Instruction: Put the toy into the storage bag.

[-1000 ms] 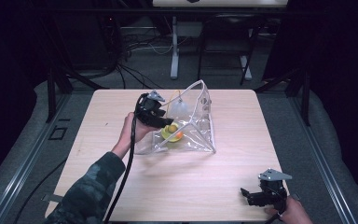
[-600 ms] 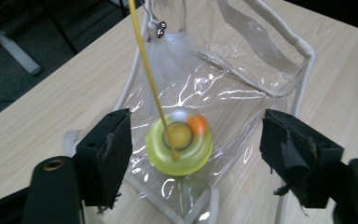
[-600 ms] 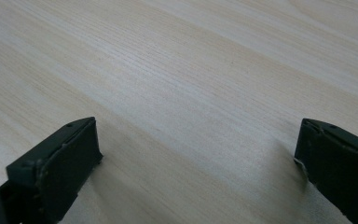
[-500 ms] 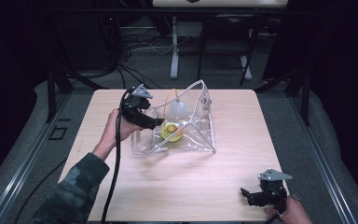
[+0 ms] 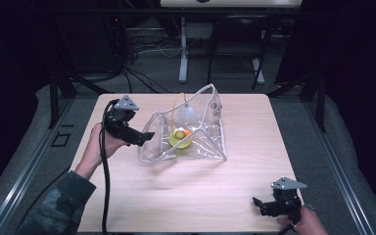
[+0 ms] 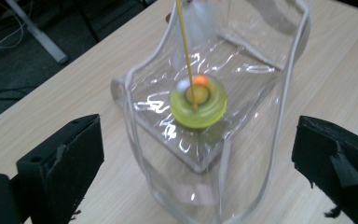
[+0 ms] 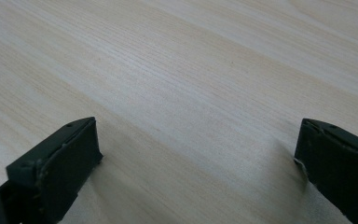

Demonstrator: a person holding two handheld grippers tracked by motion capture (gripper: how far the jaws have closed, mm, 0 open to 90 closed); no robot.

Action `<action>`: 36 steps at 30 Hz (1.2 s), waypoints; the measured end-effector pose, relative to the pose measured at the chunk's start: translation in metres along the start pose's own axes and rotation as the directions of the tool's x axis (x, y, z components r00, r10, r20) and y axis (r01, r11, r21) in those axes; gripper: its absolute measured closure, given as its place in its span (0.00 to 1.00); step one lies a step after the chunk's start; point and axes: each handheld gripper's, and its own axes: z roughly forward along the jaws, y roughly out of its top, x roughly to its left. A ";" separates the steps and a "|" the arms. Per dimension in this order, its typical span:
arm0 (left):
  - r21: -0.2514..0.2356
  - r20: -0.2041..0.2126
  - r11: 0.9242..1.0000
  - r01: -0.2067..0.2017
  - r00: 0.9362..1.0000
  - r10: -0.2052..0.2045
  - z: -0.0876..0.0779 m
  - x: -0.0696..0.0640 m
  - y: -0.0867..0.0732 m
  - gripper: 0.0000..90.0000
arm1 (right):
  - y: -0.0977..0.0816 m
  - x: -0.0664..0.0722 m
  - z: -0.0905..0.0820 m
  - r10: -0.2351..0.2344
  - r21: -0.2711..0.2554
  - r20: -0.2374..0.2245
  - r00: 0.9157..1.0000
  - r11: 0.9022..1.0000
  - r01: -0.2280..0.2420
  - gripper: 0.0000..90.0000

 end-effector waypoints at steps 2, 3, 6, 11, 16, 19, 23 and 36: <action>0.016 -0.016 1.000 -0.007 1.000 0.007 -0.003 -0.001 -0.008 0.01 | 0.000 0.000 0.000 -0.001 0.001 0.002 1.000 1.000 0.001 0.00; 0.021 -0.022 1.000 -0.006 1.000 0.007 -0.004 -0.001 -0.012 0.00 | 0.000 0.000 0.000 -0.001 0.001 0.002 1.000 1.000 0.001 0.00; 0.029 -0.037 1.000 0.005 0.999 -0.004 -0.010 0.000 -0.027 0.00 | 0.000 0.000 0.000 -0.002 0.002 0.003 1.000 1.000 0.002 0.00; 0.045 -0.056 0.998 0.034 0.998 -0.031 -0.016 0.003 -0.048 0.00 | 0.000 0.000 0.000 -0.003 0.000 0.004 1.000 1.000 0.003 0.00; 0.064 -0.068 0.996 0.070 0.996 -0.065 -0.021 0.005 -0.072 0.00 | 0.000 0.000 0.000 -0.001 0.003 0.003 1.000 1.000 0.001 0.00; 0.072 -0.072 0.993 0.098 0.993 -0.093 -0.022 0.005 -0.086 0.00 | 0.000 0.000 0.000 0.002 0.001 0.000 1.000 1.000 -0.002 0.00; 0.086 -0.070 0.986 0.140 0.988 -0.135 -0.021 0.005 -0.106 0.00 | 0.000 0.000 0.000 0.002 0.000 0.001 1.000 1.000 -0.002 0.00; 0.140 -0.037 0.958 0.249 0.968 -0.246 -0.002 -0.002 -0.161 0.00 | 0.000 0.000 0.000 0.001 0.000 0.001 1.000 1.000 -0.001 0.00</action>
